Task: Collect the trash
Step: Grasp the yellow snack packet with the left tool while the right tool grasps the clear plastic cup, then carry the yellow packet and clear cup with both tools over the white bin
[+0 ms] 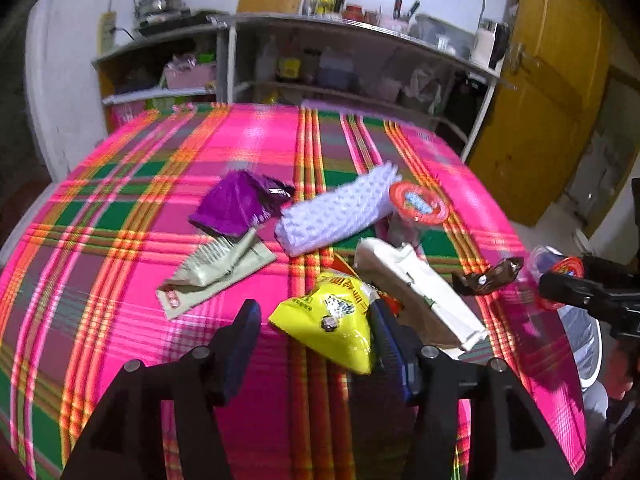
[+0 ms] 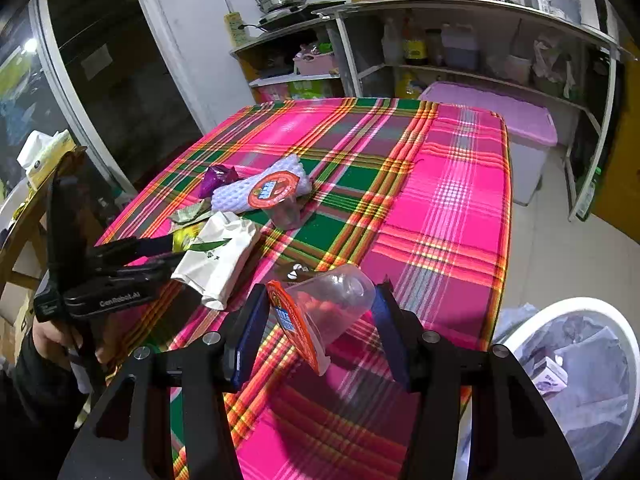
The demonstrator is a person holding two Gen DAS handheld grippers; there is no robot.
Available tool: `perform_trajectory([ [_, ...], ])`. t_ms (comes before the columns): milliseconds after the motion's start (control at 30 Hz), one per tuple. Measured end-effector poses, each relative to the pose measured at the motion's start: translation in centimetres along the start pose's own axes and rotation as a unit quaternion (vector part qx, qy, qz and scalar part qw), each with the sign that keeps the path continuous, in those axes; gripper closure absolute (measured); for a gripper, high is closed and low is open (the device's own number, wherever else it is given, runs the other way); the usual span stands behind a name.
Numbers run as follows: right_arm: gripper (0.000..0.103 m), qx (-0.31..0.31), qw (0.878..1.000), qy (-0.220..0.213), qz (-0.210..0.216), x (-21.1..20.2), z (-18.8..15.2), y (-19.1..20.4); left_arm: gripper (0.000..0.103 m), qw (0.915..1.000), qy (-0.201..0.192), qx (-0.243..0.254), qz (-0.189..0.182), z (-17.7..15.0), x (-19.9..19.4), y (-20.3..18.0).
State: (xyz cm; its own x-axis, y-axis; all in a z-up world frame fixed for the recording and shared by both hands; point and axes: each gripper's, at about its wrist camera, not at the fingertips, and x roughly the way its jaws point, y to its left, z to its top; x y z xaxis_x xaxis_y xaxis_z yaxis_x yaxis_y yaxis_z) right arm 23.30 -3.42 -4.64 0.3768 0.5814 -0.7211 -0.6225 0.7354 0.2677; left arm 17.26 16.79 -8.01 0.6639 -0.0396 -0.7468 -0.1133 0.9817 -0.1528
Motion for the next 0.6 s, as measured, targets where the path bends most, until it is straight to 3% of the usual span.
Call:
perform_trajectory([
  [167, 0.049, 0.003, 1.0, 0.0, 0.002, -0.1, -0.2, -0.1, 0.047, 0.9997, 0.015, 0.021, 0.005, 0.1, 0.8, -1.0],
  [233, 0.049, 0.003, 1.0, 0.001, 0.003, -0.2, -0.4, 0.0, 0.054, 0.9998, 0.014, 0.016, 0.004, 0.1, 0.8, -1.0],
  [300, 0.049, 0.003, 1.0, 0.001, 0.003, -0.3, -0.6, 0.0, 0.069, 0.9998, 0.013, 0.012, 0.004, 0.2, 0.8, -0.8],
  [400, 0.049, 0.005, 1.0, 0.0, 0.003, -0.6, -1.0, 0.1, 0.084, 0.9999, 0.012, 0.003, -0.001, 0.1, 0.7, -0.6],
  [533, 0.049, 0.006, 1.0, -0.001, 0.003, -1.0, -1.3, 0.0, 0.085, 0.9998, 0.007, -0.011, -0.012, -0.2, 0.4, -0.3],
  [600, 0.049, 0.007, 1.0, -0.002, 0.002, -1.2, -1.4, 0.0, 0.091, 0.9998, 0.004, -0.014, -0.017, -0.4, 0.1, -0.3],
])
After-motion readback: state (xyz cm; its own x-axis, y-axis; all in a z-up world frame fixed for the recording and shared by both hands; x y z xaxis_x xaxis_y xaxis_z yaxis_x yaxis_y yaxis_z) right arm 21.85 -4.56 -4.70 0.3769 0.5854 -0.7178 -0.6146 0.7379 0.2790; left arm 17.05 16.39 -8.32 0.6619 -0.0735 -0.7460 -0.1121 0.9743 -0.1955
